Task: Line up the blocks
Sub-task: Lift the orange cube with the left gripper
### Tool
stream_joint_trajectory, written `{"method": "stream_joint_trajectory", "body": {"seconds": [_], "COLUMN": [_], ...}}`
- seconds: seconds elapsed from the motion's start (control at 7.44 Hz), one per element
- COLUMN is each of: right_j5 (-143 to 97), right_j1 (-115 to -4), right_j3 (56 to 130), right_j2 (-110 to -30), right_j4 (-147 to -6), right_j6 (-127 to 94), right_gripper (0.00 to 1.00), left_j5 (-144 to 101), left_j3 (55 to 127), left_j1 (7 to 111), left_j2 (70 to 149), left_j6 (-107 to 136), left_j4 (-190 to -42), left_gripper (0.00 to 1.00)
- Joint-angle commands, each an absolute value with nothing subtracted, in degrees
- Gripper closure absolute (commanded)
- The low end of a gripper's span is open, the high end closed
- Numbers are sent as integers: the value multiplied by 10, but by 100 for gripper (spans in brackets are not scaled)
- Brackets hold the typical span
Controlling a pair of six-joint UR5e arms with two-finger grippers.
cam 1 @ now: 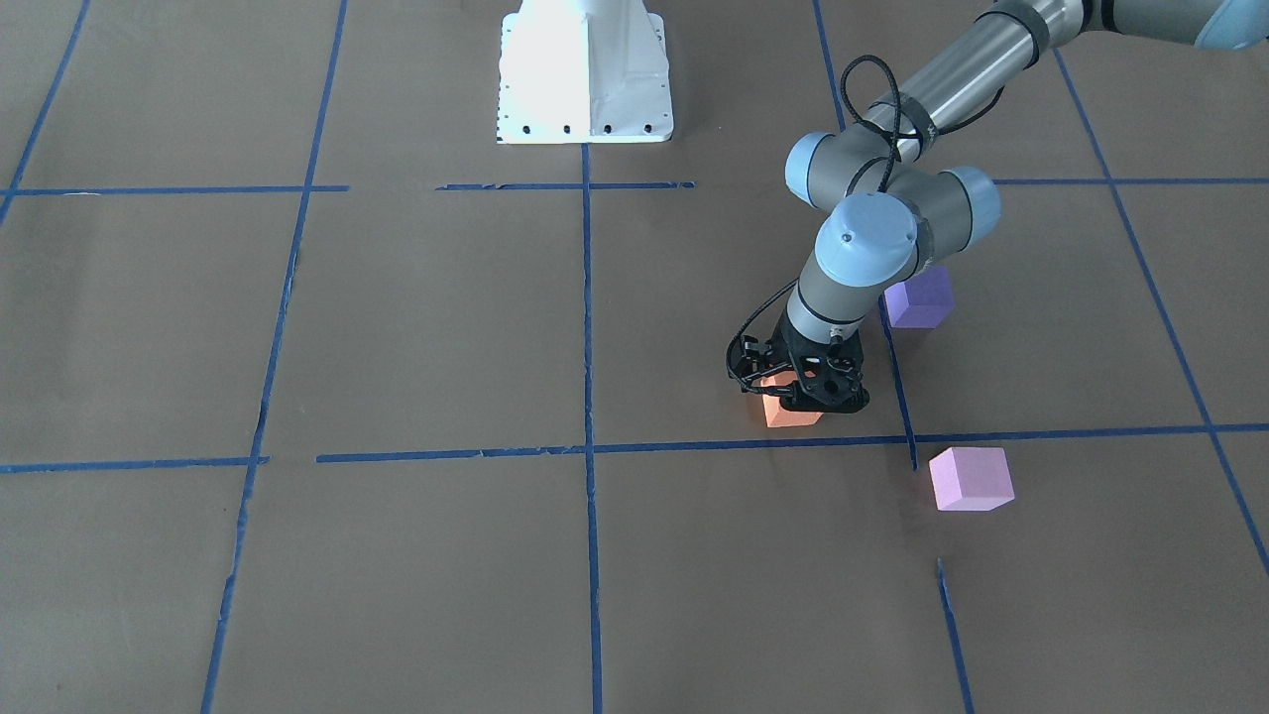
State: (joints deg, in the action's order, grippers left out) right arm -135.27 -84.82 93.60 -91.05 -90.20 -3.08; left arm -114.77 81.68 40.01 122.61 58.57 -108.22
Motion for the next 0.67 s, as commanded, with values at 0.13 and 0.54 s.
{"method": "stream_joint_trajectory", "body": {"seconds": [0.13, 0.54], "right_j5": [-1353, -1353], "right_j1": [-848, -848], "right_j3": [936, 936], "right_j2": [-911, -911], "right_j4": [-902, -902], "right_j6": [-31, -31], "right_gripper": [0, 0], "left_j5": [-1147, -1148], "left_j3": [816, 819], "left_j1": [408, 424], "left_j2": [1227, 1229], "left_j6": [586, 582], "left_j4": [-1080, -1080], "left_gripper": [28, 32]}}
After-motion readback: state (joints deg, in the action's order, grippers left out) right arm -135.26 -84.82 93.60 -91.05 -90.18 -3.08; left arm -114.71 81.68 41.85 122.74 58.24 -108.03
